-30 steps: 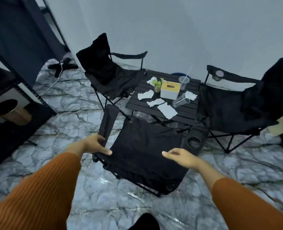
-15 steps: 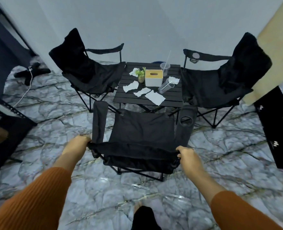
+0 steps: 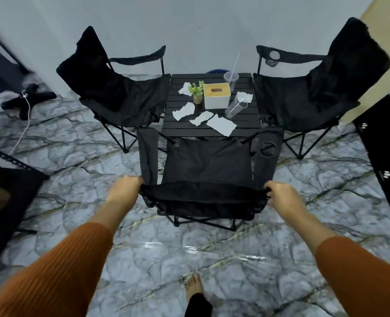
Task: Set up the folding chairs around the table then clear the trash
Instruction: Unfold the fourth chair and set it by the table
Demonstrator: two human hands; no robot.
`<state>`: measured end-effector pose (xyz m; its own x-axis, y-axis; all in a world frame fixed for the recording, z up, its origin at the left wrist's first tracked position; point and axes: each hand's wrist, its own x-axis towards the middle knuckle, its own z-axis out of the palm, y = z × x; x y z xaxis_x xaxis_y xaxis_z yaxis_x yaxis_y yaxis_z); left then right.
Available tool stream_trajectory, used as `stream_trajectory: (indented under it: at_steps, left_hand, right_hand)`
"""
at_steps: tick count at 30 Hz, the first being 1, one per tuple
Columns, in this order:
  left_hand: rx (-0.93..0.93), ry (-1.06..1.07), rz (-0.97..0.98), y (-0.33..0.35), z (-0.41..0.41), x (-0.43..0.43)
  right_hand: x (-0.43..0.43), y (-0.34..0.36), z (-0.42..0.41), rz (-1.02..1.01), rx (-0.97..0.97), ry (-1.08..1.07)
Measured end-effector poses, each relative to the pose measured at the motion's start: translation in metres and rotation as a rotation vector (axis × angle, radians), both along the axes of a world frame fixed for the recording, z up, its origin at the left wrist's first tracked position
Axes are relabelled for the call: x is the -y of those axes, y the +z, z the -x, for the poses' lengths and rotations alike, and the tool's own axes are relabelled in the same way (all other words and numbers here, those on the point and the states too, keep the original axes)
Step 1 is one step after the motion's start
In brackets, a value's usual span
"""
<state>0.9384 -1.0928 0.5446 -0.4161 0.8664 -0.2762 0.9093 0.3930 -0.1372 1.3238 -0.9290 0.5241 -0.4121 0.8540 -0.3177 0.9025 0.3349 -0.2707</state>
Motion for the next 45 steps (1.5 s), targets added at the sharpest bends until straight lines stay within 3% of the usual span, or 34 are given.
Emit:
stream_trajectory:
  at_steps: [3, 8, 14, 19, 23, 30, 34, 39, 45]
  left_hand:
    - [0.053, -0.043, 0.045, 0.006, -0.011, 0.009]
    - [0.227, -0.224, 0.136, 0.014, 0.003, 0.022]
    - [0.422, -0.286, 0.365, 0.031, 0.012, -0.001]
    - [0.536, -0.17, 0.4, 0.048, 0.03, -0.057]
    - [0.493, -0.053, 0.239, 0.041, 0.036, -0.125]
    - [0.514, 0.058, 0.255, -0.092, 0.028, -0.221]
    - [0.471, 0.037, 0.351, -0.2, 0.02, -0.245]
    - [0.281, -0.072, 0.405, -0.319, 0.028, -0.258]
    - [0.236, -0.03, 0.49, -0.406, 0.052, -0.259]
  right_hand:
    - [0.007, 0.009, -0.004, 0.034, 0.085, -0.043]
    - [0.015, 0.019, -0.008, 0.019, 0.044, 0.147]
    - [-0.007, 0.039, 0.002, 0.368, 0.186, 0.183]
    - [-0.047, 0.072, 0.026, 0.678, -0.042, 0.061]
    - [-0.09, 0.062, 0.059, 0.598, -0.205, -0.072]
    - [-0.166, -0.066, 0.146, 0.462, -0.271, -0.164]
    - [-0.174, -0.177, 0.171, 0.356, -0.084, -0.118]
    - [-0.179, -0.292, 0.167, 0.19, 0.128, 0.014]
    - [-0.191, -0.375, 0.138, 0.371, 0.4, 0.136]
